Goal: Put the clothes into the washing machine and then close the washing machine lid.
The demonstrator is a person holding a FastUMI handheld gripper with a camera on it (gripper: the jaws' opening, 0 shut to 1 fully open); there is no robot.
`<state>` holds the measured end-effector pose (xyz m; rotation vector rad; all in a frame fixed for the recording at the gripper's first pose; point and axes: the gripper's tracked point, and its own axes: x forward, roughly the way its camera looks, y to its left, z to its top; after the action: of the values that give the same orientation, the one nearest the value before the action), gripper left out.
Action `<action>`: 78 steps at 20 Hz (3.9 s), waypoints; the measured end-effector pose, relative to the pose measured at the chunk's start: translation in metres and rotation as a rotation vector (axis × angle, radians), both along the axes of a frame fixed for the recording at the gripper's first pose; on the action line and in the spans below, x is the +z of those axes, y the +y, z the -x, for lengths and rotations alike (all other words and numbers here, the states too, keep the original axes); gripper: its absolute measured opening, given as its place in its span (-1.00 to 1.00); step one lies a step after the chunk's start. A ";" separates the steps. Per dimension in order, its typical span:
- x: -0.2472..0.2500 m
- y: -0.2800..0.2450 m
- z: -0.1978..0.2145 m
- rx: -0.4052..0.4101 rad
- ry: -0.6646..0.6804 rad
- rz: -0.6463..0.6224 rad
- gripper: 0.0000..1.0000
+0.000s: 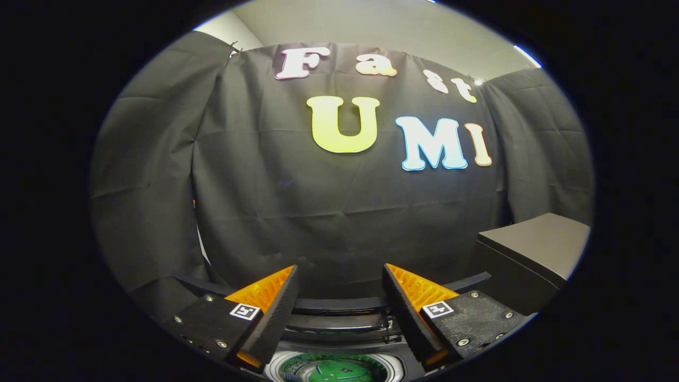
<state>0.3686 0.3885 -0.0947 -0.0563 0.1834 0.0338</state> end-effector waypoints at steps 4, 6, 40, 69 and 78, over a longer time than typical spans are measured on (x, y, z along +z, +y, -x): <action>-0.002 -0.002 0.017 0.019 -0.023 -0.002 0.91; -0.004 -0.002 0.026 0.029 -0.034 -0.003 0.90; 0.058 -0.062 0.170 0.186 -0.021 -0.035 0.89; 0.148 -0.339 0.287 0.018 -0.121 -0.030 0.89; 0.151 -0.338 0.284 0.021 -0.126 -0.043 0.89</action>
<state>0.0850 0.0506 0.0566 -0.0175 0.0558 0.0554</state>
